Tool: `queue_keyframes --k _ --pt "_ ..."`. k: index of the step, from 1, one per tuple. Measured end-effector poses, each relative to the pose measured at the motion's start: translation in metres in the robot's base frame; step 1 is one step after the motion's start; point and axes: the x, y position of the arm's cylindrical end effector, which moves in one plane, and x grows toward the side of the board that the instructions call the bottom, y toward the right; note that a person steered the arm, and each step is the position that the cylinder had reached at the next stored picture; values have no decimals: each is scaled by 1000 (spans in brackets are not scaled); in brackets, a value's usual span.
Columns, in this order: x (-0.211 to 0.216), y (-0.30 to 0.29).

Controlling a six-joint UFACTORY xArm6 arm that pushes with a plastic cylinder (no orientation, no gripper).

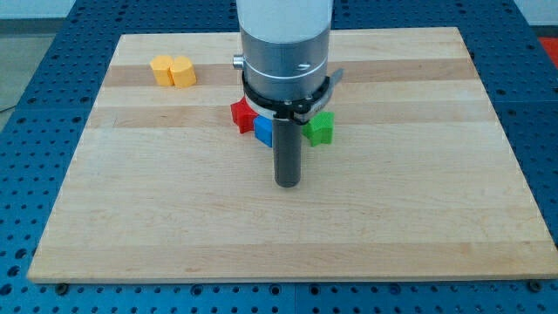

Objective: Move the green star into the blue blocks

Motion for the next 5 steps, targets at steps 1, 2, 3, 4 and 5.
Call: queue_keyframes --k 1,2,3,4,5 --pt "-10 0" --pt "-12 0" --pt "-11 17" --pt "-11 23" --pt "-11 26"
